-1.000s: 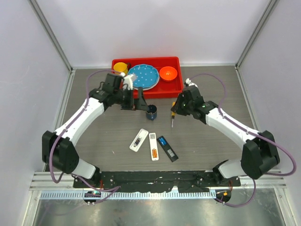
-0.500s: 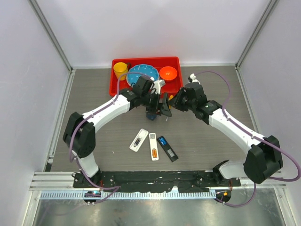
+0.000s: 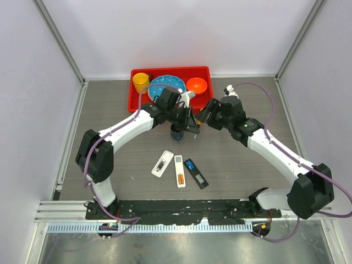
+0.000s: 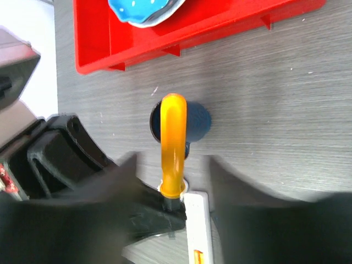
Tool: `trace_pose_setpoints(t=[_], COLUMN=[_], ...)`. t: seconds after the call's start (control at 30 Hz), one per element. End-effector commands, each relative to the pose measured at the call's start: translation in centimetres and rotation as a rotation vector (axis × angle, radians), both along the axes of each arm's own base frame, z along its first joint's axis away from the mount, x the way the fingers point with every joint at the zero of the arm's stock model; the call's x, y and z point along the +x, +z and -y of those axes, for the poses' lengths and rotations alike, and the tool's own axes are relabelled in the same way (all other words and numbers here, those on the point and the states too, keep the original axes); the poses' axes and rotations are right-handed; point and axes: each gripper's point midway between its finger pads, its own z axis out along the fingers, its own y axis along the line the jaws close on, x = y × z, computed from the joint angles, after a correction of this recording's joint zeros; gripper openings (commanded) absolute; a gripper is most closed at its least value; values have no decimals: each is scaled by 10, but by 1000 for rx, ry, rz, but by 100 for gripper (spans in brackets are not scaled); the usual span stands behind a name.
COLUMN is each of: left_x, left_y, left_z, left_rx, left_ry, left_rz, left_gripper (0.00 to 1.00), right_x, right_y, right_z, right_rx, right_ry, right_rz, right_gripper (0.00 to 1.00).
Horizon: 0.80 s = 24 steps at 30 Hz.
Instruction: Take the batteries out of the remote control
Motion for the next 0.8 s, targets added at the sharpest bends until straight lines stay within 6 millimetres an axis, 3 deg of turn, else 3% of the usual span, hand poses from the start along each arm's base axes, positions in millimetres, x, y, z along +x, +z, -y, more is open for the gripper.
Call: trace_pose_setpoints(t=[0.0, 0.07, 0.17, 0.3, 0.33, 0.47, 0.57, 0.77], left_x=[24, 32, 37, 32, 23, 1, -14, -40], left_y=[29, 34, 46, 67, 75, 111, 126, 133], left_z=[-18, -36, -60, -81, -81, -80, -76, -61], left_rx=[-70, -80, -116, -190, -223, -336, -411, -461], left_ry=[72, 108, 136, 119, 80, -30, -99, -210], left_rz=[63, 58, 57, 82, 84, 169, 192, 199], left_gripper=[0, 0, 0, 0, 0, 0, 0, 0], right_x=[-1, -2, -2, -7, -7, -22, -32, -50], right_y=[48, 60, 79, 100, 117, 130, 138, 149], right_z=[0, 8, 13, 4, -3, -27, -37, -53], right_rx=[40, 27, 58, 202, 256, 394, 486, 536], right_ry=[43, 42, 72, 204, 248, 430, 510, 623], right_rz=[141, 186, 239, 301, 364, 402, 423, 458], right_gripper=[82, 98, 100, 100, 99, 96, 92, 81])
